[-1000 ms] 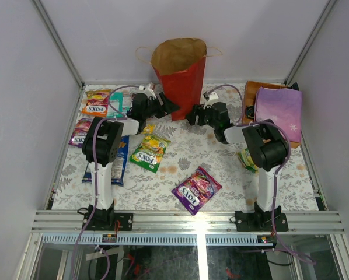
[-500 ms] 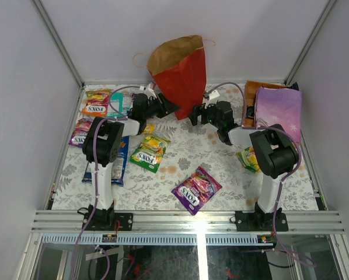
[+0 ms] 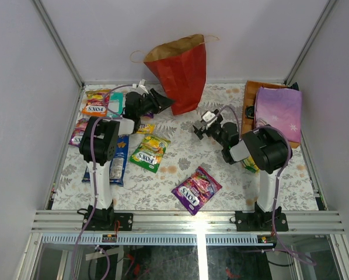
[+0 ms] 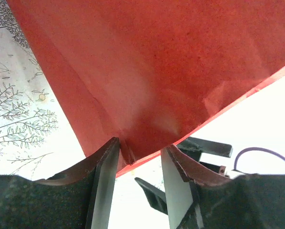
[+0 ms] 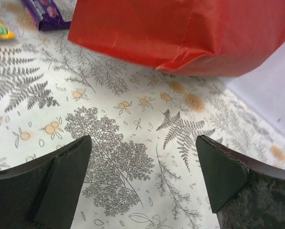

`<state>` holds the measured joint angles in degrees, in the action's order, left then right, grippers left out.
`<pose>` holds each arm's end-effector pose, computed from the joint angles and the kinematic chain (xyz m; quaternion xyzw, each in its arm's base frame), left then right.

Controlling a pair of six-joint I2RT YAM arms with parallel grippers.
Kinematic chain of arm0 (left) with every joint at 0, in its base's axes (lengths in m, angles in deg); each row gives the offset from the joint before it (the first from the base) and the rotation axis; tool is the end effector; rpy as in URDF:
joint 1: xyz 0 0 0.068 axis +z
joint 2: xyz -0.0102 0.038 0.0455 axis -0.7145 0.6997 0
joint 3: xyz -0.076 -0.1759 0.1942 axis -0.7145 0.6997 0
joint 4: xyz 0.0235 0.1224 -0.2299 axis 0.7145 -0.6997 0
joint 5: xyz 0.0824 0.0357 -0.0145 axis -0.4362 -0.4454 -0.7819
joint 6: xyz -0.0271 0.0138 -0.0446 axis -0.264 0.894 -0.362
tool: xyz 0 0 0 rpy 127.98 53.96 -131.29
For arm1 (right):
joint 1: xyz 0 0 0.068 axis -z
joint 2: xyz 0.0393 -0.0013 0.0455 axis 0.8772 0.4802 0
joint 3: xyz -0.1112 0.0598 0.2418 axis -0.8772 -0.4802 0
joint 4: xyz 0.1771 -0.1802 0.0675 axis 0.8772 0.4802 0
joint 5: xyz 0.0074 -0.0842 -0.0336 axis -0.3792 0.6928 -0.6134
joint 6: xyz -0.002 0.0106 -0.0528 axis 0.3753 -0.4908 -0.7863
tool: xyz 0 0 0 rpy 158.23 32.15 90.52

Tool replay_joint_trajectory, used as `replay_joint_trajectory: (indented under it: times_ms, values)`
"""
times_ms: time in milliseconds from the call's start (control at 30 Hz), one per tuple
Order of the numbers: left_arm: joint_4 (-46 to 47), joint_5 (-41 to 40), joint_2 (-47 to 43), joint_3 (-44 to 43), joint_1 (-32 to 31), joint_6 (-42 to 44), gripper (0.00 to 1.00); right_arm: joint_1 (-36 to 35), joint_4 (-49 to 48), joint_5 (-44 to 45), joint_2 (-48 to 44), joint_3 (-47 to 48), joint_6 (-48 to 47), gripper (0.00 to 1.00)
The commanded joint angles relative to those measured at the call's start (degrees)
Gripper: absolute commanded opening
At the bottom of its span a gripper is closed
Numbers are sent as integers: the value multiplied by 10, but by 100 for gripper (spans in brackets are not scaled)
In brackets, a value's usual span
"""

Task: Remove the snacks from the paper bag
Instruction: Adjust the paper bag at the center of the board.

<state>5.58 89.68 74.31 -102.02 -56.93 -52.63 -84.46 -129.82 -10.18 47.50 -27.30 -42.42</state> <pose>0.4473 -0.1105 0.1734 -0.0779 0.7290 -0.5411 0.4118 0.3308 0.1517 0.1434 -0.3357 0.6027 0.1208 0.7137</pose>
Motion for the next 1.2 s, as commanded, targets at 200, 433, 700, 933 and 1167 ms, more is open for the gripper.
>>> replay_joint_trajectory:
  times_ms: [200,433,700,933,1167]
  values:
    - [35,19,1,-6,14,-16,38,-14,-168,-30,17,5,-276,94]
    - [39,26,14,-15,17,-33,38,-32,-140,-25,26,50,-375,92]
    - [61,33,18,-9,25,-54,36,-54,-123,-28,79,93,-372,87]
    - [94,41,29,-9,26,-82,36,-59,-117,-37,105,134,-352,78]
    - [146,48,45,-6,25,-125,34,-79,-115,-43,115,158,-331,69]
